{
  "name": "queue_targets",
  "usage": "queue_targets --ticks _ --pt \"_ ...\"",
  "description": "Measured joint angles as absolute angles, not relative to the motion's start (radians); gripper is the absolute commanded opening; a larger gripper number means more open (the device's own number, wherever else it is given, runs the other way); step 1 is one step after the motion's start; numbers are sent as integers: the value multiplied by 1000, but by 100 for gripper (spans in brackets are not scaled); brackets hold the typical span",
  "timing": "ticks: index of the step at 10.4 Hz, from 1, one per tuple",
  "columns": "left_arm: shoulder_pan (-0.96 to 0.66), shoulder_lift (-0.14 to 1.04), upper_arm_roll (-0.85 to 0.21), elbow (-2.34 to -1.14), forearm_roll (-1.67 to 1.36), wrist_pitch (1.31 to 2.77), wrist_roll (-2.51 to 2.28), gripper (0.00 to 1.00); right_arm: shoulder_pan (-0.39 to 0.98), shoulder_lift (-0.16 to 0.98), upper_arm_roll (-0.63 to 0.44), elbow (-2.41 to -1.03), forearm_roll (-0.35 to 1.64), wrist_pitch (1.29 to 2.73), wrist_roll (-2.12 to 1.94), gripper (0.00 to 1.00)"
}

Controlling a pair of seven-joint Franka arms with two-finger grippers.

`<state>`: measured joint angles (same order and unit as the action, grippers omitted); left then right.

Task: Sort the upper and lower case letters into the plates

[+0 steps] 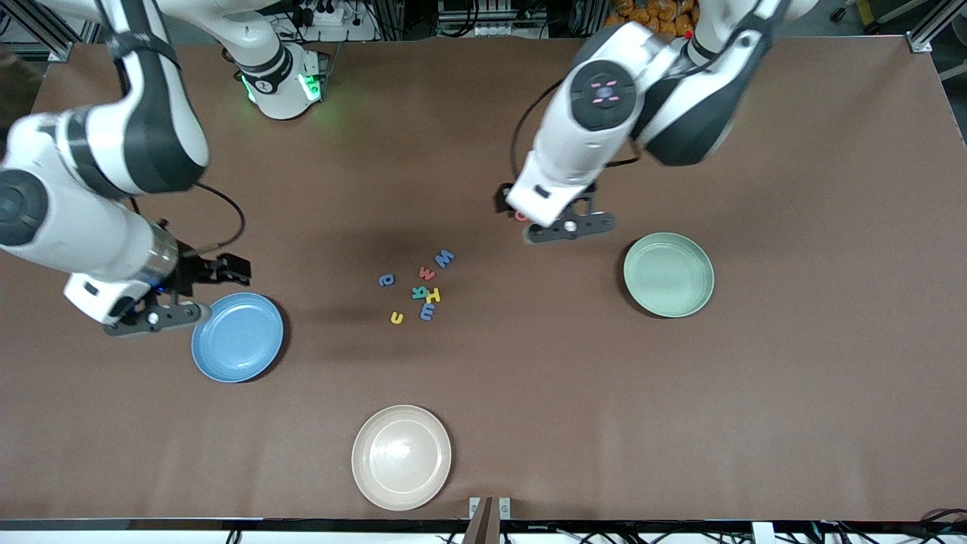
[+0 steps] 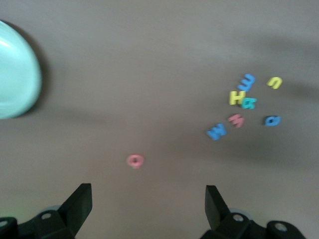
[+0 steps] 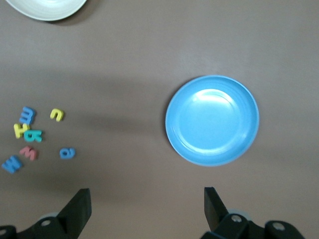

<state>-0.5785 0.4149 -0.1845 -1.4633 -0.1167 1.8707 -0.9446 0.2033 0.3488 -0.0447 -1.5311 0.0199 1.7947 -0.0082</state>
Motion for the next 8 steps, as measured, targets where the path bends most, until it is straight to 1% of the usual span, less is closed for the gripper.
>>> queue_targets --ticks 2,3,6,8 --pt "-663 519 -180 -1465 -64 2016 -1080 100 243 420 -44 -1532 20 1870 58 100" --pt "-688 562 -178 -1465 -31 2064 -1144 100 262 450 -43 -1533 20 1901 92 100" --pt "-750 676 -176 -1464 68 2190 -1332 100 281 524 -44 -1568 111 2048 130 100" --pt "-764 728 -175 -1462 111 2245 -1358 100 291 553 -43 -1580 131 2075 187 100"
